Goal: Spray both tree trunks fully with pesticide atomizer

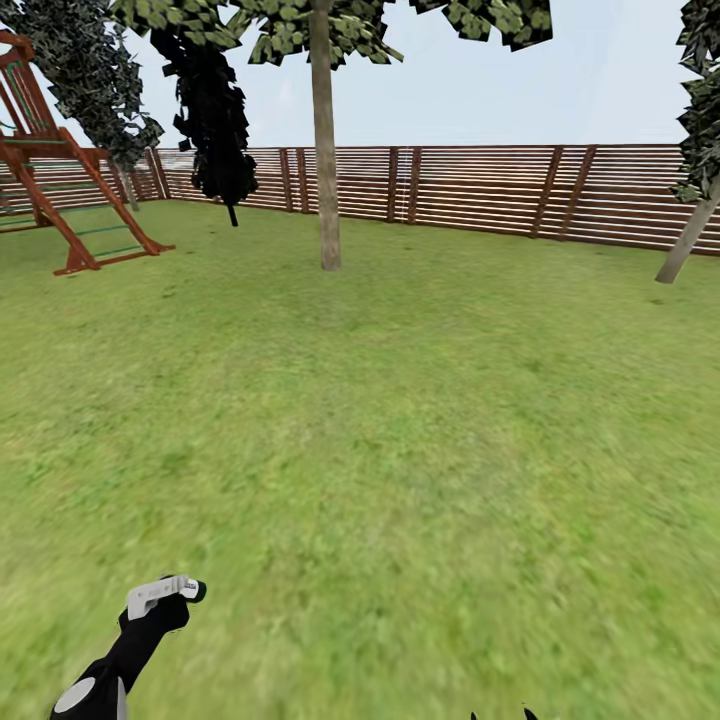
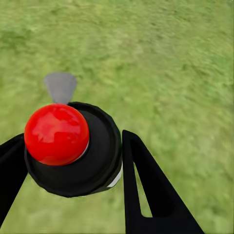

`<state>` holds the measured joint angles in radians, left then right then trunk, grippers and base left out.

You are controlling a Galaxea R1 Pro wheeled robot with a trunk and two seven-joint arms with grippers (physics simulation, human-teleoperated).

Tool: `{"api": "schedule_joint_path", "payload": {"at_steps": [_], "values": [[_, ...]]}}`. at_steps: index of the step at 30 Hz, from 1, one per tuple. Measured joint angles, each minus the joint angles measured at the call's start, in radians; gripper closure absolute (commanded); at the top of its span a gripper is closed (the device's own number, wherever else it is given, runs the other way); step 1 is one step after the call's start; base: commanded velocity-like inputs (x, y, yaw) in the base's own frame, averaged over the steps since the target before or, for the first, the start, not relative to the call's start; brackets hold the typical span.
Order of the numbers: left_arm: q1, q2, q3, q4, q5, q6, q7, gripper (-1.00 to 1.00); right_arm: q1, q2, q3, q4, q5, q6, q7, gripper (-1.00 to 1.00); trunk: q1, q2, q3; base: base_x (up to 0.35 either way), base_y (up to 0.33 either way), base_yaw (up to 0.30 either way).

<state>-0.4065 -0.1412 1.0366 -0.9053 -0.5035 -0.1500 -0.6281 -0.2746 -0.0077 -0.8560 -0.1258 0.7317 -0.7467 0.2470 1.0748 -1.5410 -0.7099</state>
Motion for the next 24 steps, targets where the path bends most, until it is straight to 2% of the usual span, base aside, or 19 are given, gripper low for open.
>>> {"api": "schedule_joint_path", "payload": {"at_steps": [17,24], "values": [[0.000,0.002,0.000,0.002,-0.005,-0.003,0.006,1.00,0.000,0.000,0.000,0.000,0.000,0.000,0.000,-1.00,0.000,0.000,0.000,0.340,0.000,0.000],[0.000,0.000,-0.001,0.004,-0.006,-0.007,0.066,1.00,0.000,0.000,0.000,0.000,0.000,0.000,0.000,-1.00,0.000,0.000,0.000,0.340,0.000,0.000]]}}
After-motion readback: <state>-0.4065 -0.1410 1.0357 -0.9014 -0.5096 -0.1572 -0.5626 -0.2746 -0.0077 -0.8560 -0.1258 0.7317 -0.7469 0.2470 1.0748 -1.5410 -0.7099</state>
